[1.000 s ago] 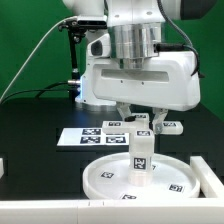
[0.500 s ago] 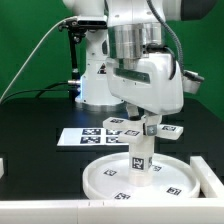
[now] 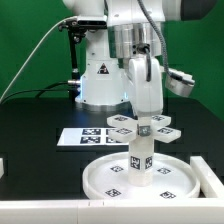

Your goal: Assemble round table

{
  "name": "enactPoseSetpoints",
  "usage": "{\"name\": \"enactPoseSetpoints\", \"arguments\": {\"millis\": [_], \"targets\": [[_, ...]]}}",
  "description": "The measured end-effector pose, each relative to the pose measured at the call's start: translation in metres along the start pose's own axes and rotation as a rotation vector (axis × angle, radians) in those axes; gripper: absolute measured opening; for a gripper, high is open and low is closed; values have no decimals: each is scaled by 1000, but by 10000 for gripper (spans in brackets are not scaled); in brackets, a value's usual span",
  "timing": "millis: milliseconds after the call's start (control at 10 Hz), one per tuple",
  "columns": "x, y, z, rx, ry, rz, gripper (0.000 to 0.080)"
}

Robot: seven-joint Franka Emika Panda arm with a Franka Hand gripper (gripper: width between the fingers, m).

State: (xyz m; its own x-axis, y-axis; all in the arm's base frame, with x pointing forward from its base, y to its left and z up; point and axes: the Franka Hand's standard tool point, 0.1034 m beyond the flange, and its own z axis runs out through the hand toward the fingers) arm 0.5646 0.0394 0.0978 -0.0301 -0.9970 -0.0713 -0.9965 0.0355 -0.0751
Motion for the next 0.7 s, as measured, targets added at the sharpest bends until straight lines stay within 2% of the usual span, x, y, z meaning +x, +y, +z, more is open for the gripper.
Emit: {"name": "enactPoseSetpoints", "arguments": {"millis": [100,200,300,400,500,600,700], "targets": [[0,0,1,-2,0,-2,497],[0,1,2,-3,1,-9,600],[-2,0,-1,0,-3,-11,600],[-8,-4,-15,20,-18,-17,639],[-11,-10,-34,49,-39,-28,647],[-14,-13,-50,62,-56,-29,647],[-13,-14,-51,67,-55,-30,647]]}}
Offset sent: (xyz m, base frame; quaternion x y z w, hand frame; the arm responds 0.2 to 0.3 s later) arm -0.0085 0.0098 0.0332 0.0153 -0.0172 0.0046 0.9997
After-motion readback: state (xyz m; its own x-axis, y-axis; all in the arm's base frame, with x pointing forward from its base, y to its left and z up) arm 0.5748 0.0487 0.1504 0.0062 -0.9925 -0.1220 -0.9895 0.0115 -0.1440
